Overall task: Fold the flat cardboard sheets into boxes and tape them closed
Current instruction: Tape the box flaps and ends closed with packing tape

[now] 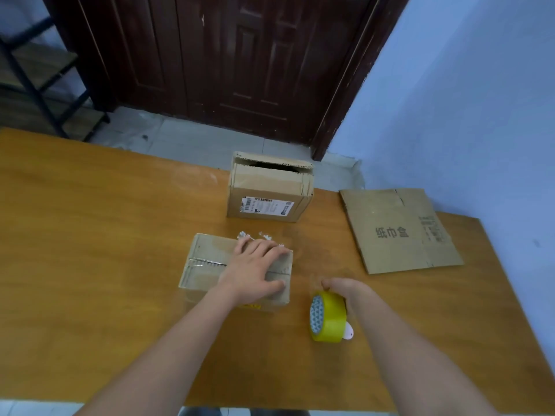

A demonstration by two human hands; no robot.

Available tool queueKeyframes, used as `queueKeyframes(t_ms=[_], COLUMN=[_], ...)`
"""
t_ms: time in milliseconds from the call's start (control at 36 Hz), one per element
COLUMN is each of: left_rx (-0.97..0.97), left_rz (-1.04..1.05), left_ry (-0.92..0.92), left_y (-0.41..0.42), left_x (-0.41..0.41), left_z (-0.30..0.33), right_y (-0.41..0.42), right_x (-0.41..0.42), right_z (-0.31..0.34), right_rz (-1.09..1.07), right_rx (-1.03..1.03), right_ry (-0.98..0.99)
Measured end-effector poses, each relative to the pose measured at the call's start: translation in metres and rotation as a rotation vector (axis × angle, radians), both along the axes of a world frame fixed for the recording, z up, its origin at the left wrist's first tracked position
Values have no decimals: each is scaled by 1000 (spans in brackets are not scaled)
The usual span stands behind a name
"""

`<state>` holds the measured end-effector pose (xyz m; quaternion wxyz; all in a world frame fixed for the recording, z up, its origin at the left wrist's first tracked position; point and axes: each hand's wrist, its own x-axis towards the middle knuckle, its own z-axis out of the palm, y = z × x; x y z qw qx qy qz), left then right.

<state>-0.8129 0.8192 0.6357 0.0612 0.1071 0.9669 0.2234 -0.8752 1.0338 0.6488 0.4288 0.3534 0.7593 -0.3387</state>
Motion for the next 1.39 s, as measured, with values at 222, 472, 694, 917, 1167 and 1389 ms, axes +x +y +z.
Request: queueKeyframes(t_ms=[222,472,694,917,1167,1389], left_rx=[26,24,24,28,133,613], left_rz=[4,6,7,-4,51,163], left_ry=[0,-2,2,7,-44,-226], left_y=[0,0,-1,-2,-2,9], left_x=[0,0,1,1,-2,-6], left_z=[1,1,2,4,8,52], right_y=[10,9,6,6,17,9], right_x=[2,17,25,25,31,42], right_z=[-11,-11,-14,-14,43,113], right_rz=[-95,-315,-300,-248,-35,105], right_rx=[11,-16,-70,-94,-213,-343], right_ry=[39,97,157,235,513,614])
